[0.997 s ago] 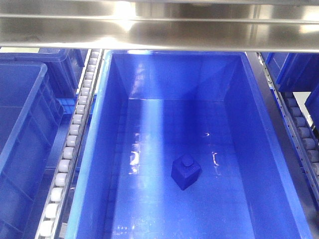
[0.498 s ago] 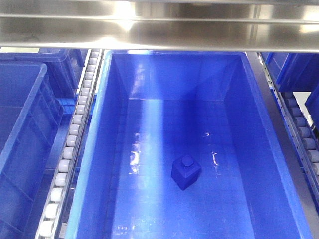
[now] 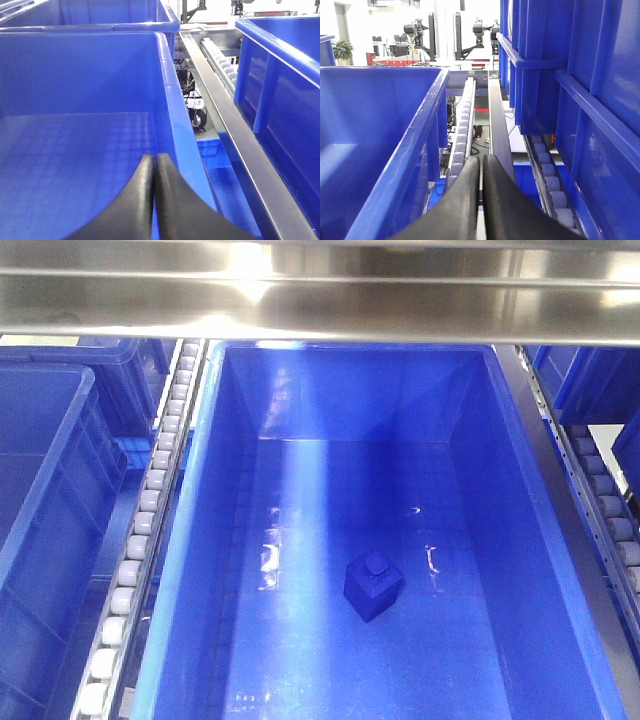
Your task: Pour parts from conveyor to right shelf
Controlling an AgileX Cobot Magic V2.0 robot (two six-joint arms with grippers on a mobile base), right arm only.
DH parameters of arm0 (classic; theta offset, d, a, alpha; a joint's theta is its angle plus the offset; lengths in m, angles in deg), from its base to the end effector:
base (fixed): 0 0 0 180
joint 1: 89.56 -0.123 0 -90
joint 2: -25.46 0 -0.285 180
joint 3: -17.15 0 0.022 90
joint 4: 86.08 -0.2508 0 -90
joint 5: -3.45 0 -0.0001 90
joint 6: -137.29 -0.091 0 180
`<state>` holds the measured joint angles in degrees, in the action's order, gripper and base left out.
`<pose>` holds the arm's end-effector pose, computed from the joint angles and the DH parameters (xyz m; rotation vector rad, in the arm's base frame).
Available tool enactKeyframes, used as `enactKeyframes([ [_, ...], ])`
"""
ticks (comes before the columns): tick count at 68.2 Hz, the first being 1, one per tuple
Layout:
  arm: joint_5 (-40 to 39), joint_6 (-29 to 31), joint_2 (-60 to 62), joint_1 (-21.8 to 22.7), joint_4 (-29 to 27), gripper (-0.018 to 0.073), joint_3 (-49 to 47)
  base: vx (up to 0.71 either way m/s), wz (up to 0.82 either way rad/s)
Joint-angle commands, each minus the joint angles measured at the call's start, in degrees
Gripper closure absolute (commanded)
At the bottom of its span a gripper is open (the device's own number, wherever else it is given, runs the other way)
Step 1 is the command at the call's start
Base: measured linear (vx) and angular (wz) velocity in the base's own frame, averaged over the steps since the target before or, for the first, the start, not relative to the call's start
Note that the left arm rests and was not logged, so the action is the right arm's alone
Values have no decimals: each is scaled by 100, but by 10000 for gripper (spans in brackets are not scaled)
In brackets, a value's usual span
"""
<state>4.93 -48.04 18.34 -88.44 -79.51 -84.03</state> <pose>0.0567 -0.0014 0.2020 0.0008 1.5257 -0.0351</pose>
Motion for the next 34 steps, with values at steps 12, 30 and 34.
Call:
enactKeyframes([
  [12,-477,26,102,14,57,569,0,0,0],
  [30,-439,26,101,14,57,569,0,0,0],
  [34,-439,26,101,14,57,569,0,0,0],
])
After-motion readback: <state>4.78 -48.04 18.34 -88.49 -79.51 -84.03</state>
